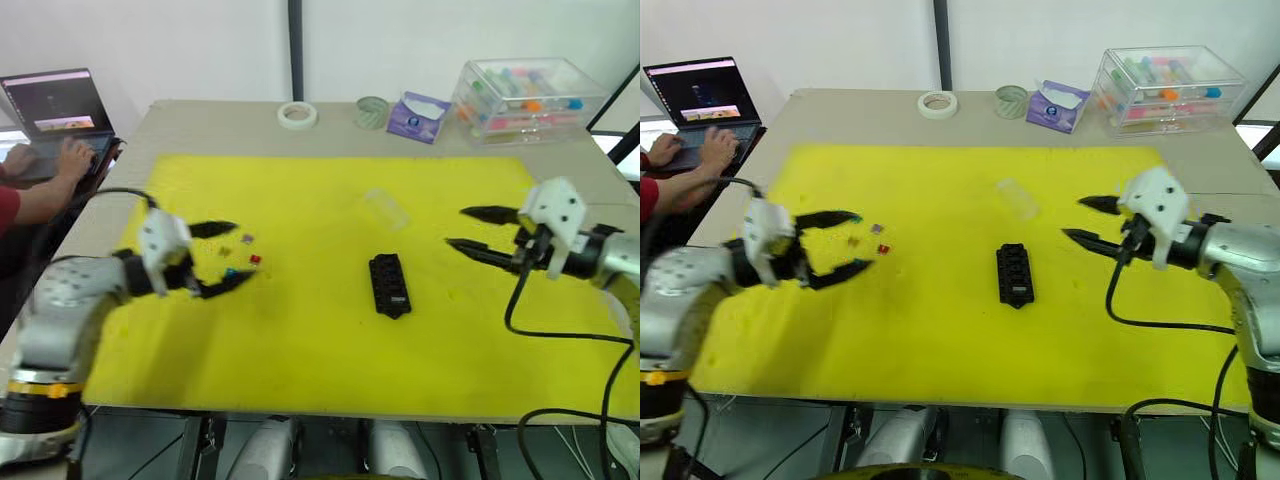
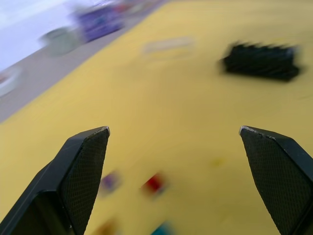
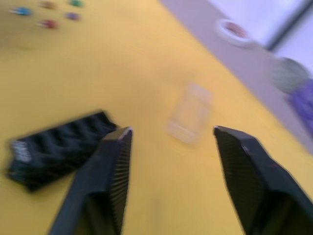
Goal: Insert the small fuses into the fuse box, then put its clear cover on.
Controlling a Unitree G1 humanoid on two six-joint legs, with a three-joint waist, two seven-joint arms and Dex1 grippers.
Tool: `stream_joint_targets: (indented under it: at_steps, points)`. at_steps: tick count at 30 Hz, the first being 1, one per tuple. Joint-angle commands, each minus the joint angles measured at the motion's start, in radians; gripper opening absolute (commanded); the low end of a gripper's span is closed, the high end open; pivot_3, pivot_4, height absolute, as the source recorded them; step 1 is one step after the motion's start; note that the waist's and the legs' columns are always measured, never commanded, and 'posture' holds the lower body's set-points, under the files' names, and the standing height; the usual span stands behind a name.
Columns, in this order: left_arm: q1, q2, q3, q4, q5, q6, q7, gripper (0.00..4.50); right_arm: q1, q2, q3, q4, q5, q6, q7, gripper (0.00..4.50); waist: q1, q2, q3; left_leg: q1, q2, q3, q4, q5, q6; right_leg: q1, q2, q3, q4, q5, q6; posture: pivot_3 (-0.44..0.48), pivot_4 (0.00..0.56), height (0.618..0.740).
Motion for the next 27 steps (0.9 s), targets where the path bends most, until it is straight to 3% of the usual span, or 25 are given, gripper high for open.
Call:
stream_joint_targets:
  at_steps: [1,2,10,15,23,27]
  points:
    - [-0.02,0.032,0.104,0.166,0.019,-0.036,0.046,4.5,0.037,0.02,-0.065,0.043,-0.018,-0.09,-0.026,4.21,0.0,0.0,0.0,0.0,0.0,0.0,0.0,0.0,0.0,0.0,0.0,0.0,0.0,0.0,0.0,0.0,0.15,0.74]
    - [-0.024,0.038,0.113,0.207,0.031,-0.054,0.053,4.5,0.045,0.025,-0.07,0.057,-0.02,-0.105,-0.034,4.49,0.0,0.0,0.0,0.0,0.0,0.0,0.0,0.0,0.0,0.0,0.0,0.0,0.0,0.0,0.0,0.0,0.15,0.74]
    - [-0.105,0.05,0.112,0.461,0.11,-0.115,0.138,4.5,0.082,0.056,-0.076,0.182,-0.062,-0.226,-0.092,4.49,-0.001,0.0,0.0,0.0,0.0,0.0,0.0,0.0,0.0,0.0,0.0,0.0,0.001,0.0,0.0,0.0,0.15,0.74]
    - [-0.138,0.056,0.087,0.483,0.14,-0.108,0.143,4.5,0.081,0.056,-0.079,0.176,-0.045,-0.22,-0.102,4.49,-0.006,0.0,0.0,0.0,0.0,0.0,0.0,0.0,0.0,0.0,0.0,0.001,0.001,0.0,0.0,0.0,0.15,0.74]
    - [-0.149,0.044,0.065,0.482,0.226,-0.125,0.272,4.5,0.071,0.053,-0.085,0.147,0.004,-0.162,-0.114,4.49,-0.007,0.0,0.0,0.0,0.0,0.0,0.0,0.0,0.0,-0.001,0.0,0.001,0.002,0.0,0.0,0.0,0.15,0.74]
    - [-0.17,0.059,0.143,0.406,-0.001,0.118,0.111,4.5,-0.069,0.065,0.026,0.076,0.071,-0.056,-0.097,4.49,-0.015,0.0,0.0,0.0,0.0,0.0,0.001,0.0,0.0,-0.001,0.0,0.001,0.003,0.0,0.0,0.0,0.15,0.74]
